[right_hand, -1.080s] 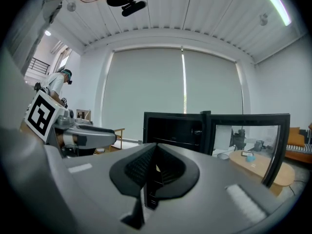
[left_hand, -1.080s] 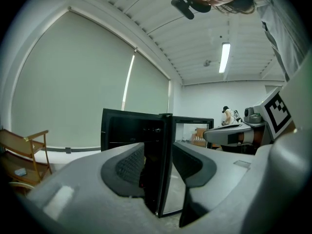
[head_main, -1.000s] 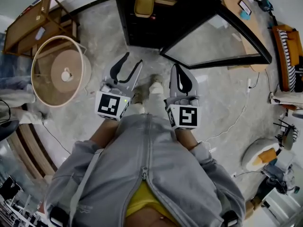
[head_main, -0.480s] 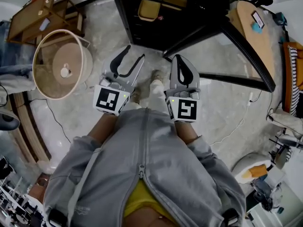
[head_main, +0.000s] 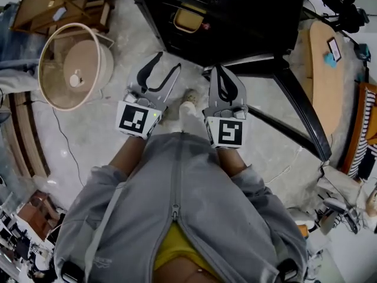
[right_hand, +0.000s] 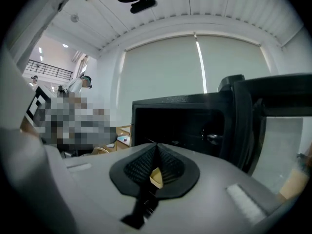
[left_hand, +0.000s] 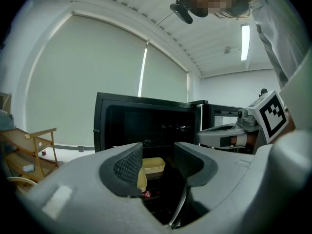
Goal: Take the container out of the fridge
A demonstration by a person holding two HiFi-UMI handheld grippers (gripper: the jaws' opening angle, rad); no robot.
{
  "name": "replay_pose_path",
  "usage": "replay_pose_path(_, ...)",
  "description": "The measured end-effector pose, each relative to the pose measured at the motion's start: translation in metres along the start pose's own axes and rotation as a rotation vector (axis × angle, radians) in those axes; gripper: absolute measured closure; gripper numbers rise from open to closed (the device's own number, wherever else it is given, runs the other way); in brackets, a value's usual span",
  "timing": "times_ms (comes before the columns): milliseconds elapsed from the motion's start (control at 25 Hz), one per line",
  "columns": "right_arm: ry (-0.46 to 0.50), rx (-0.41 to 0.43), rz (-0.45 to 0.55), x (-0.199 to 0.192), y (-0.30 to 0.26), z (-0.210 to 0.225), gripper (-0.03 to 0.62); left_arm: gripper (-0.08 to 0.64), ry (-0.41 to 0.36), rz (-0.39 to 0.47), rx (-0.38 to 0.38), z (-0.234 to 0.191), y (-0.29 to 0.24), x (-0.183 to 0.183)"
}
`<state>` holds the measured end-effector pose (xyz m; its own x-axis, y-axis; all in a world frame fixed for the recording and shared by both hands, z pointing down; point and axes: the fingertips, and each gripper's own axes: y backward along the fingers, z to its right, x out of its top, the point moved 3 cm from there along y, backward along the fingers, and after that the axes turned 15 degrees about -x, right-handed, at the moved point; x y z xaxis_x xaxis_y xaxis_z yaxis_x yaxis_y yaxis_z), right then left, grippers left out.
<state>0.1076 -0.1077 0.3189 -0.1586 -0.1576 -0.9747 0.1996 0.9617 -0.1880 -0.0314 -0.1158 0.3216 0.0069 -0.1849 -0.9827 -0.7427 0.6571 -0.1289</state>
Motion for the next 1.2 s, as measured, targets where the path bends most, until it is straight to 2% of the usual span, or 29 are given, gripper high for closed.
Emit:
replay_pose_path(200, 0.011, 0.069, -0.005, -0.011, -0.017, 0.006, 0.592, 0.354, 0.002, -0.019, 0.055, -0.012, -0.016, -0.014)
replay_pose_path(400, 0.029, 0.105, -0.038, -0.031, -0.025, 0.009, 0.592, 0.354, -0.02, -0.056, 0.061, -0.023, -0.027, -0.026)
replay_pose_path(800, 0.022, 0.094, -0.066, -0.059, -0.027, 0.002, 0.592, 0.354, -0.093, -0.153, -0.03, -0.038, -0.046, -0.059)
replay_pose_path(1080, -0.015, 0.052, -0.09, -0.091, -0.043, -0.025, 0.592, 0.354, -0.14, -0.234, -0.096, -0.054, -0.05, -0.107)
replay_pose_path(1200, 0.017, 0.041, -0.113, -0.113, -0.048, -0.028, 0.592, 0.354, -0.168, -0.263, -0.124, -0.057, -0.056, -0.128)
